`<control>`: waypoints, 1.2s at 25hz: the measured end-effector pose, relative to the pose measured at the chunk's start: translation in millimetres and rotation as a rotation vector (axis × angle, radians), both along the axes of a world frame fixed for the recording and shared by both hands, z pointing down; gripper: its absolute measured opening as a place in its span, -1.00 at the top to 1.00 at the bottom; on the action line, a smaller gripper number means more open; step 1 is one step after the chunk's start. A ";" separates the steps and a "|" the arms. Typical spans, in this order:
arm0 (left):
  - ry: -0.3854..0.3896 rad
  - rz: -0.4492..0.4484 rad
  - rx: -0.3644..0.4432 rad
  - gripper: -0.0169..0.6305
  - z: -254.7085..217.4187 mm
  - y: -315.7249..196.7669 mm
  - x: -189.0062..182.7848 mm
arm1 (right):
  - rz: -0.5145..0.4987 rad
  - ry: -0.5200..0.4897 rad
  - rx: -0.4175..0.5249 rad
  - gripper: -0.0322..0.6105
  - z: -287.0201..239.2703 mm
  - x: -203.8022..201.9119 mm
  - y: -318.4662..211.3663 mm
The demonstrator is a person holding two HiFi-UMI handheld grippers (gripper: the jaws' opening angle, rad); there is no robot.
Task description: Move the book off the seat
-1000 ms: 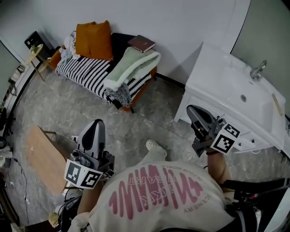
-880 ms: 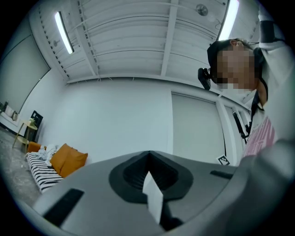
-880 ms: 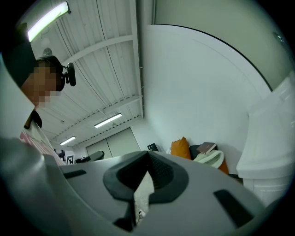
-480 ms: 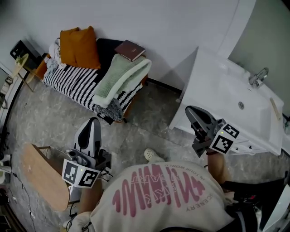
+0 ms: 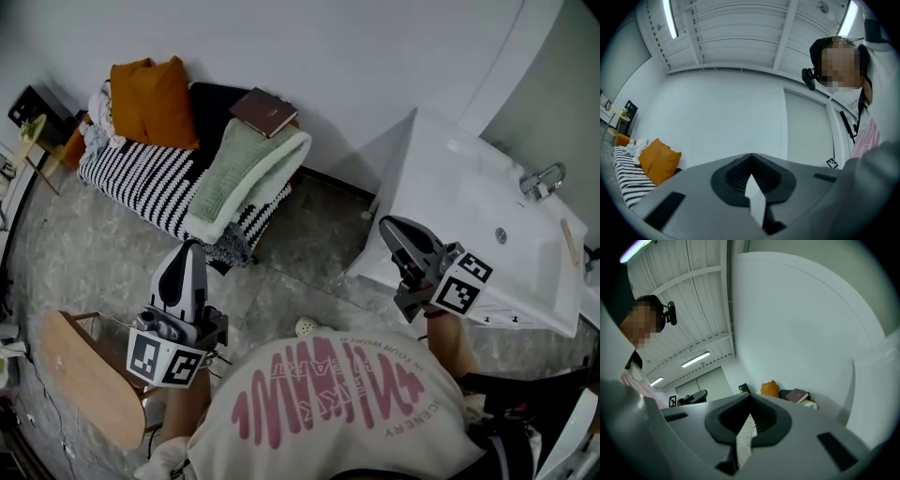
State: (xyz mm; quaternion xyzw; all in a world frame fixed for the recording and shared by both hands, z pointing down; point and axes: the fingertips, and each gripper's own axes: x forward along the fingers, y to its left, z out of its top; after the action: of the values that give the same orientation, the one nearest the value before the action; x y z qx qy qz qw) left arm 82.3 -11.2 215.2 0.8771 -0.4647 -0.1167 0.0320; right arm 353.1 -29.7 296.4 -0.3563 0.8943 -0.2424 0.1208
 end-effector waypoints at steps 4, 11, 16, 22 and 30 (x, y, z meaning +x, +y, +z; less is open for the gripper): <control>0.011 -0.022 -0.006 0.92 4.3 -15.0 -7.0 | -0.016 0.008 0.001 0.87 -0.1 -5.3 -22.9; 0.013 -0.035 -0.020 0.92 10.0 -29.0 -15.0 | -0.026 0.002 -0.004 0.87 2.8 -14.7 -46.8; 0.006 -0.050 -0.075 0.92 20.8 -34.8 -20.6 | -0.050 0.014 0.000 0.87 1.2 -23.8 -64.6; 0.005 -0.102 -0.064 0.92 20.6 -30.4 -38.8 | -0.072 -0.007 0.012 0.87 0.2 -37.0 -80.7; 0.007 -0.204 -0.082 0.92 27.0 -5.3 -66.6 | -0.166 -0.031 0.000 0.87 2.7 -71.9 -99.0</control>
State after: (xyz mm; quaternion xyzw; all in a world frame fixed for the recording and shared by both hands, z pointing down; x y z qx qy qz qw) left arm 15.6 -16.5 242.3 0.8229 -0.5557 -0.1034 0.0575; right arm 281.2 -128.7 299.2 -0.2773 0.9187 -0.2572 0.1142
